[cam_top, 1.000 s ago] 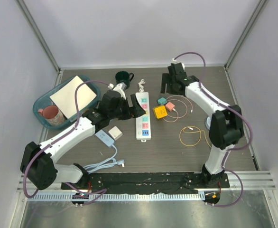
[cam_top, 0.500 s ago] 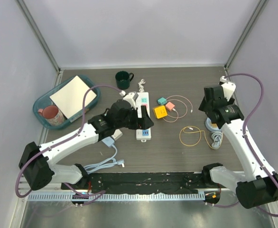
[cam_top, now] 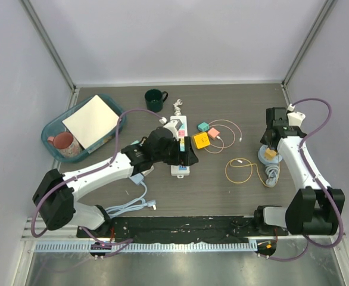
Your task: Pull the plug off the socket
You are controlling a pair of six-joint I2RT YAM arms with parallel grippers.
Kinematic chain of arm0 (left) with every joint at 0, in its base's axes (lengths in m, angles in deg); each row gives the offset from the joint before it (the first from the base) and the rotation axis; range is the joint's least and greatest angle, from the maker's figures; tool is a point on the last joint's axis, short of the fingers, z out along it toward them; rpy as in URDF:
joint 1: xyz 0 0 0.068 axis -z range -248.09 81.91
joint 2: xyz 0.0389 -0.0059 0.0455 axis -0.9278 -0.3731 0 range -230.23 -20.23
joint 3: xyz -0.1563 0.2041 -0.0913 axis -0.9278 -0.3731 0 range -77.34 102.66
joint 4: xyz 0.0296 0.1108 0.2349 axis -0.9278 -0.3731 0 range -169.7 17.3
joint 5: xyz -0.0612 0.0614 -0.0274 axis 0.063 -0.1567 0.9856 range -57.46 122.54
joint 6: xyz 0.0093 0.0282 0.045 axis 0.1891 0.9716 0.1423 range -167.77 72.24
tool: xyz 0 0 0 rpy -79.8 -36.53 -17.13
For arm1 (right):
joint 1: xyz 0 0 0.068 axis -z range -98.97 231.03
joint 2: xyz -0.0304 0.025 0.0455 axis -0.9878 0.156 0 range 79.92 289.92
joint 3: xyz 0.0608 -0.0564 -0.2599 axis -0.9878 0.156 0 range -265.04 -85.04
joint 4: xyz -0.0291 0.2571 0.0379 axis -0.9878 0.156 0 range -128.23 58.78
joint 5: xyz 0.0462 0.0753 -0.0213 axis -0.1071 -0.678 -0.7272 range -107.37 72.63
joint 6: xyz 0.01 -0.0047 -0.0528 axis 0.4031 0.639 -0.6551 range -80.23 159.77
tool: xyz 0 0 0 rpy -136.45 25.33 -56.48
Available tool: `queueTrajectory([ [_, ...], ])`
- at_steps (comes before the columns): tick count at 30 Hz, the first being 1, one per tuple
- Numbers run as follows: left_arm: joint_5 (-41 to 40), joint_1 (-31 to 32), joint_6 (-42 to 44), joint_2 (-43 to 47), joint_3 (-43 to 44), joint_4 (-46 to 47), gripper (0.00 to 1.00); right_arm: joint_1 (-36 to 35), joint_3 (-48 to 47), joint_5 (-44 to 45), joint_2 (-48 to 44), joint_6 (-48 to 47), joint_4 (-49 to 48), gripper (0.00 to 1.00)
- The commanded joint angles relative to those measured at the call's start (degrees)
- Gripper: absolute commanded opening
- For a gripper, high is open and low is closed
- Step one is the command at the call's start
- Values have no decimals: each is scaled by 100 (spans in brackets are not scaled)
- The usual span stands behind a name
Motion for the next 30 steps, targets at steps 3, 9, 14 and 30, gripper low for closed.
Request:
queueTrajectory([
  [3,232,98,-61,-118,296,395,82,259,-504,-566,889,-285,-1093,93],
  [9,118,98,-35,32,226,316,82,460,-627,-567,1260,-365,-1236,94],
  [14,39,98,-105,94,112,386,82,601,-688,-663,1567,-382,-1262,90],
  [30,-31,98,-158,182,-99,448,81,567,-205,-1506,1288,-821,-1868,36],
])
